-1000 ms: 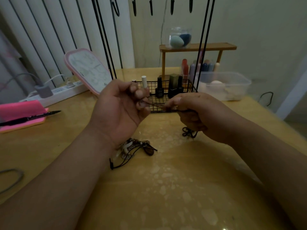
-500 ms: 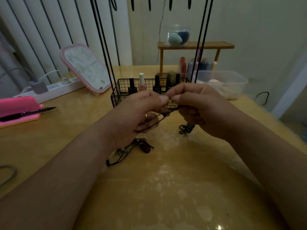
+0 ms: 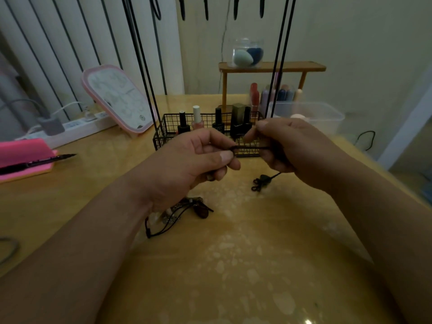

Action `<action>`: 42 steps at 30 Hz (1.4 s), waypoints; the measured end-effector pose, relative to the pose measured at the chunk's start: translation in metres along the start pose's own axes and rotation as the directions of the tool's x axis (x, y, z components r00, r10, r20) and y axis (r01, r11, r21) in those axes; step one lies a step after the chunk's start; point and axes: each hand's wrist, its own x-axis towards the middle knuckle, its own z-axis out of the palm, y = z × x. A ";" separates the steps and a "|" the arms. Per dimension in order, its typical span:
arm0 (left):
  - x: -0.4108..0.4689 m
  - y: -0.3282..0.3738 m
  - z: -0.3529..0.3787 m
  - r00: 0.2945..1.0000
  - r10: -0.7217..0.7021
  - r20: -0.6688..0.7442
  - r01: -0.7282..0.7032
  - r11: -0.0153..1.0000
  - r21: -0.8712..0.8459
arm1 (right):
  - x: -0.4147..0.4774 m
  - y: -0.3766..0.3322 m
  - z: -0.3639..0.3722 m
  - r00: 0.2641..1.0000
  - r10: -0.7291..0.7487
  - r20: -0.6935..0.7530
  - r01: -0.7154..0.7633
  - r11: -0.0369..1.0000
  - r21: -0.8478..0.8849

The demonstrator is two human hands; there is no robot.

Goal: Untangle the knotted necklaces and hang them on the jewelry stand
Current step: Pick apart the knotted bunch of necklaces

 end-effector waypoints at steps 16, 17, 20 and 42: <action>0.003 -0.002 0.000 0.998 0.037 -0.051 -0.037 0.999 0.017 | -0.005 -0.007 0.010 0.994 -0.059 0.090 0.075 0.981 -0.181; 0.003 -0.003 0.000 0.998 0.042 -0.050 -0.040 0.998 0.049 | -0.005 -0.006 0.017 0.988 -0.072 0.135 0.090 0.987 -0.137; 0.003 -0.004 0.000 0.995 0.066 -0.077 -0.054 0.988 0.146 | -0.004 -0.003 0.028 0.970 -0.041 0.239 0.036 0.999 0.029; 0.004 -0.009 -0.001 0.974 0.150 -0.172 -0.056 0.886 0.460 | -0.004 -0.001 0.023 0.993 -0.025 0.117 0.034 0.996 -0.080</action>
